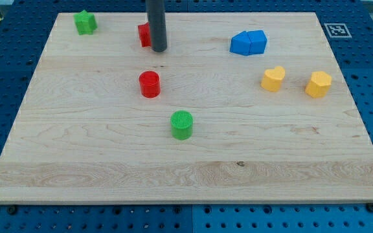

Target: Move the red star to the top center of the board

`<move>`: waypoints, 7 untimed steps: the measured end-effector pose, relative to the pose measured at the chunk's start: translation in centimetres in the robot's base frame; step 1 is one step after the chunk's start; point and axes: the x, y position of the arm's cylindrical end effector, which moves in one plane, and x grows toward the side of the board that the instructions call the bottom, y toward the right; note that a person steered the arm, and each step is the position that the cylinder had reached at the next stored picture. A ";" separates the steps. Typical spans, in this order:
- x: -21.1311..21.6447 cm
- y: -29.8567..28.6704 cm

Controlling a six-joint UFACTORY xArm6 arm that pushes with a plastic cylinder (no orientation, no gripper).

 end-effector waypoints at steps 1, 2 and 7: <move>0.6 -1.4; -2.1 -3.5; -7.2 -0.7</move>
